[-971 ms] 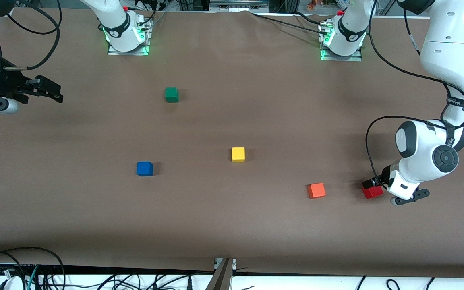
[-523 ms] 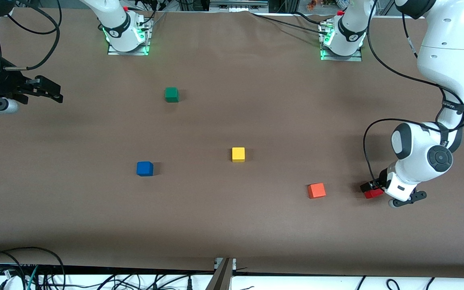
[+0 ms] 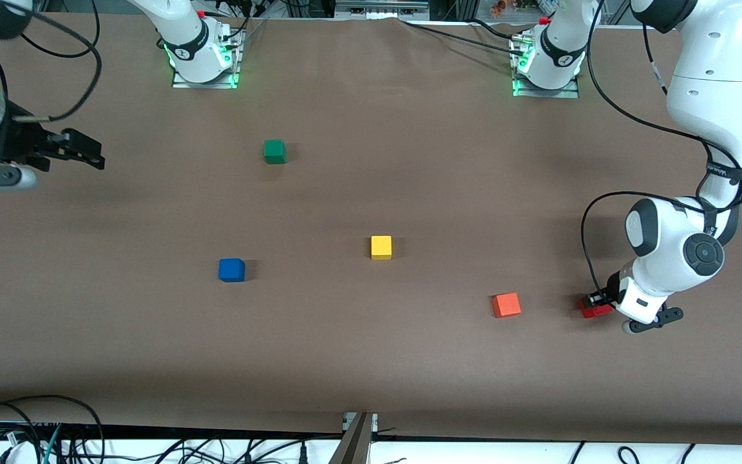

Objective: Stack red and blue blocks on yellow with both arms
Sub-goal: 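Carry the red cube toward the yellow cube while the right gripper reaches the blue cube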

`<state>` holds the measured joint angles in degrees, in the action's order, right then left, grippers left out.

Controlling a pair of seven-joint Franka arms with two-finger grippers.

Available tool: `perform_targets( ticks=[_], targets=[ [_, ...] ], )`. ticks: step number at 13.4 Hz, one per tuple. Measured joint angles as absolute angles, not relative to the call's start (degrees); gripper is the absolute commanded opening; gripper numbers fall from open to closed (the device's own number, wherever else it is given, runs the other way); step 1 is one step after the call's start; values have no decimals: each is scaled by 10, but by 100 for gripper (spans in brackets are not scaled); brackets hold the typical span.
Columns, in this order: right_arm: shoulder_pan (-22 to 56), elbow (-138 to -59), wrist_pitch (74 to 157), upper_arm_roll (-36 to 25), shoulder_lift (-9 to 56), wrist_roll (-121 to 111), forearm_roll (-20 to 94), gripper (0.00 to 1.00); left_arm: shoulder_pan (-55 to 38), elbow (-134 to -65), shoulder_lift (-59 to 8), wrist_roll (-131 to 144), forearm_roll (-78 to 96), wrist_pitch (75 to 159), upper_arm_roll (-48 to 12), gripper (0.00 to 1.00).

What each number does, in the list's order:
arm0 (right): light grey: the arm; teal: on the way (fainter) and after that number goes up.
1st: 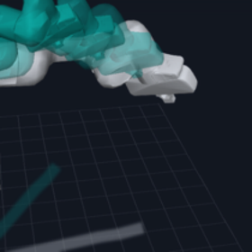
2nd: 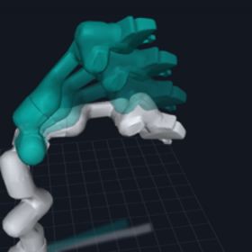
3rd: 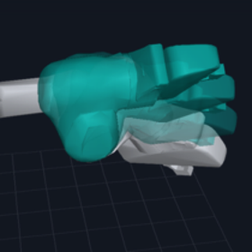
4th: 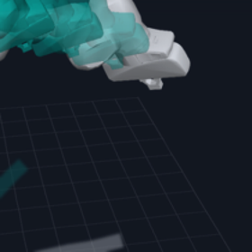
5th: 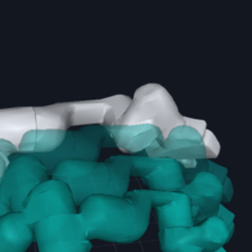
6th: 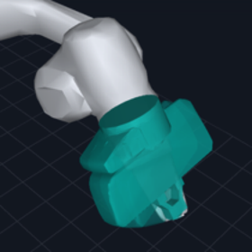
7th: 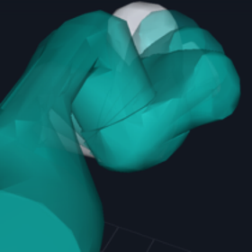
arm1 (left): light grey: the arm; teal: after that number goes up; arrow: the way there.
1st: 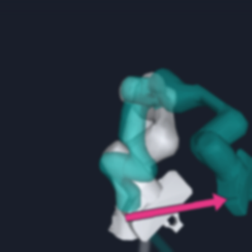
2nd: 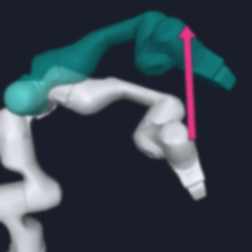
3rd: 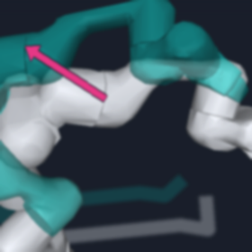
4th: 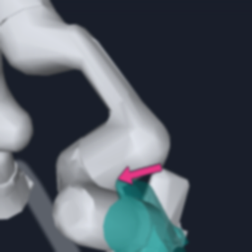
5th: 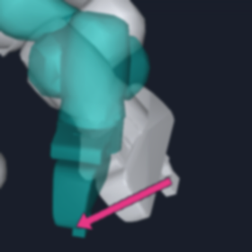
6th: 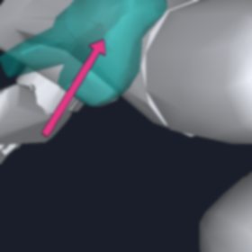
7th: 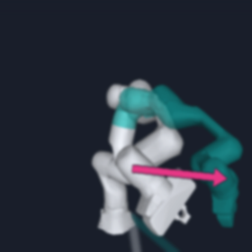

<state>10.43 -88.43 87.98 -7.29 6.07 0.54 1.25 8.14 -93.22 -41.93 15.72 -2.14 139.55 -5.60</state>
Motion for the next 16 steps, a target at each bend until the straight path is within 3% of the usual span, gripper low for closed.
perform_targets(
  ticks=[5,7,11,16],
  targets=[
    [110,-884,885,-70,117,-10,13,100,52,-901,-409,157,-22,1386,-71,0],
    [118,-885,901,-69,129,-10,13,100,5,-885,-393,158,-22,1343,-74,0],
    [156,-888,1003,-67,195,7,39,100,-113,-831,-371,247,-22,1227,-76,0],
    [182,-890,1126,-67,296,17,61,99,-258,-813,-380,322,-22,1211,-73,0]
  ],
)
